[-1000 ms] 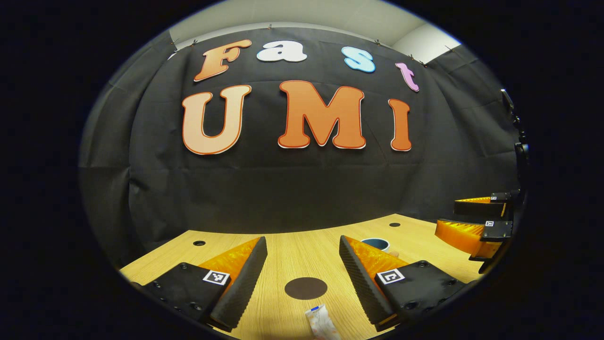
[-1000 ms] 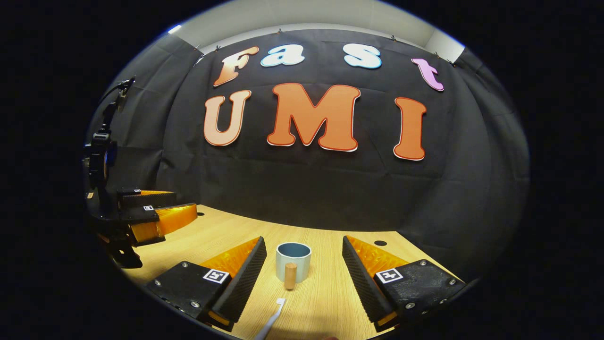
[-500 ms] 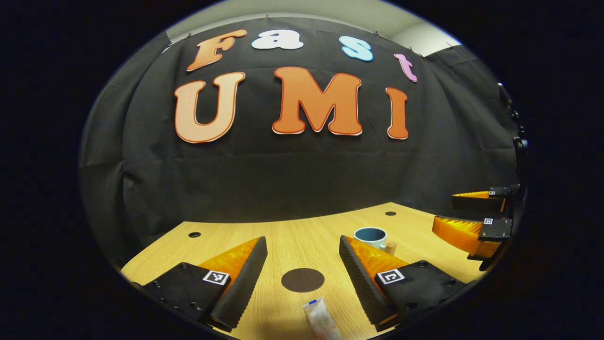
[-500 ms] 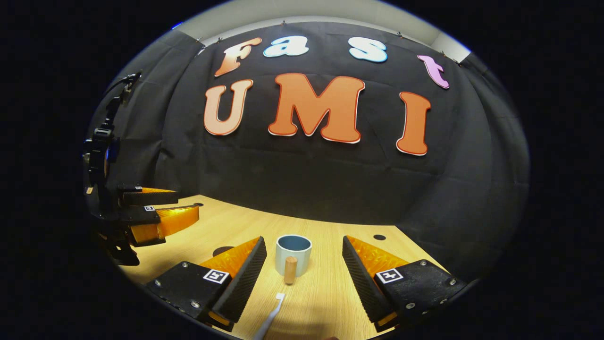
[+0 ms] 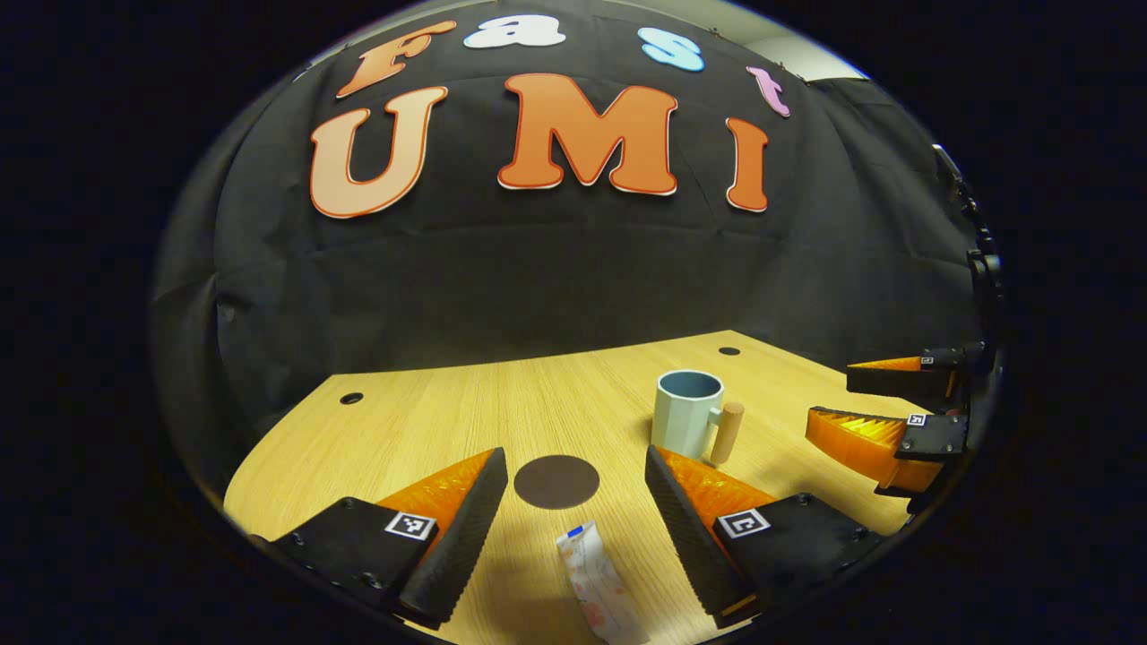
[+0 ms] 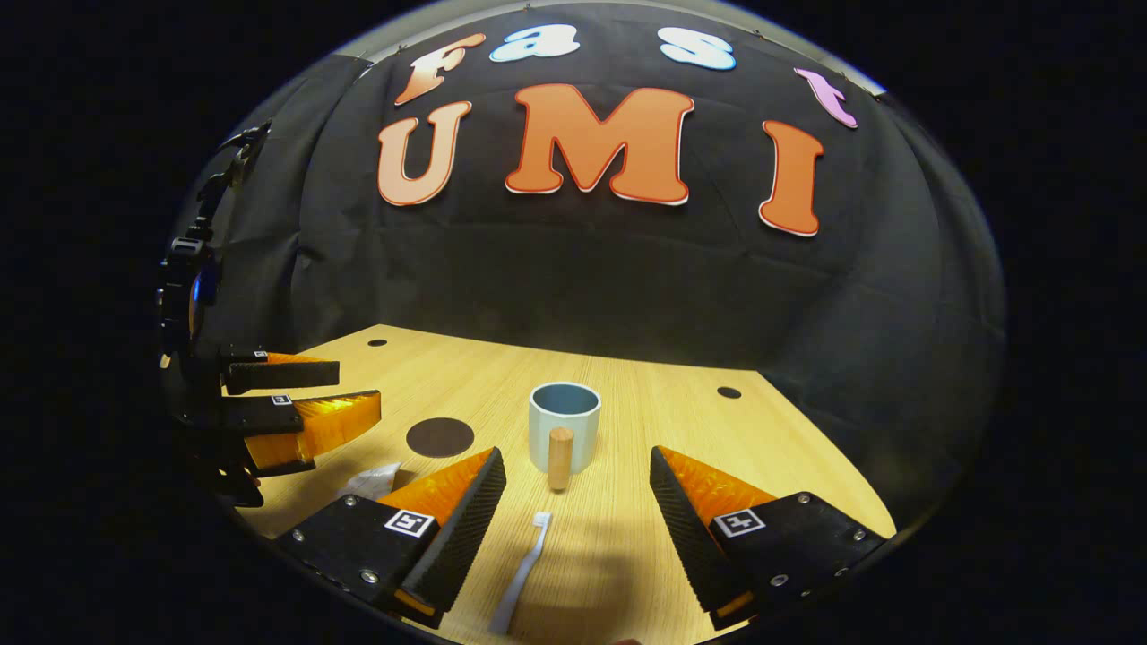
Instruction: Put the toothbrush and toothpaste on the desktop into the cup, then pick up the cup and place it on the coaster on the desktop.
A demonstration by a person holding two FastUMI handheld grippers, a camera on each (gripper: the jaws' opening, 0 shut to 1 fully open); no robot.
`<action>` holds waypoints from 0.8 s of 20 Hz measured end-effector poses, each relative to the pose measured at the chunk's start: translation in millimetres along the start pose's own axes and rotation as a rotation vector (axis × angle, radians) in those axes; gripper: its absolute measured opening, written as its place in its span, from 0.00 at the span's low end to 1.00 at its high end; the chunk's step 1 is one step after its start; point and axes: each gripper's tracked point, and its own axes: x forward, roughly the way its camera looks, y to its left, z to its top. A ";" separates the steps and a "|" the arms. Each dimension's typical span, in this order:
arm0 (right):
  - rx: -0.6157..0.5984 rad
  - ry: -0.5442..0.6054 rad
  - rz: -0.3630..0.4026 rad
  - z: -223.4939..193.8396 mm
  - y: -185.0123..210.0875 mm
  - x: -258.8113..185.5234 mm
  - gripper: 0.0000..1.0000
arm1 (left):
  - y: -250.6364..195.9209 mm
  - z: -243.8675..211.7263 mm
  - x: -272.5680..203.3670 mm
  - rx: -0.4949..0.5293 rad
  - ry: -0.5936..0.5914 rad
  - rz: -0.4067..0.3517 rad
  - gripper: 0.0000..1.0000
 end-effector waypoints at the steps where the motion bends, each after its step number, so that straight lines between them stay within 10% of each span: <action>1: 0.015 0.027 0.005 -5.7 3.1 2.9 0.96 | -1.7 -6.4 0.4 -0.015 0.028 -0.011 0.98; 16: 0.037 0.353 0.066 -83.5 21.5 3.4 0.93 | -17.0 -103.7 5.9 -0.064 0.393 -0.060 0.96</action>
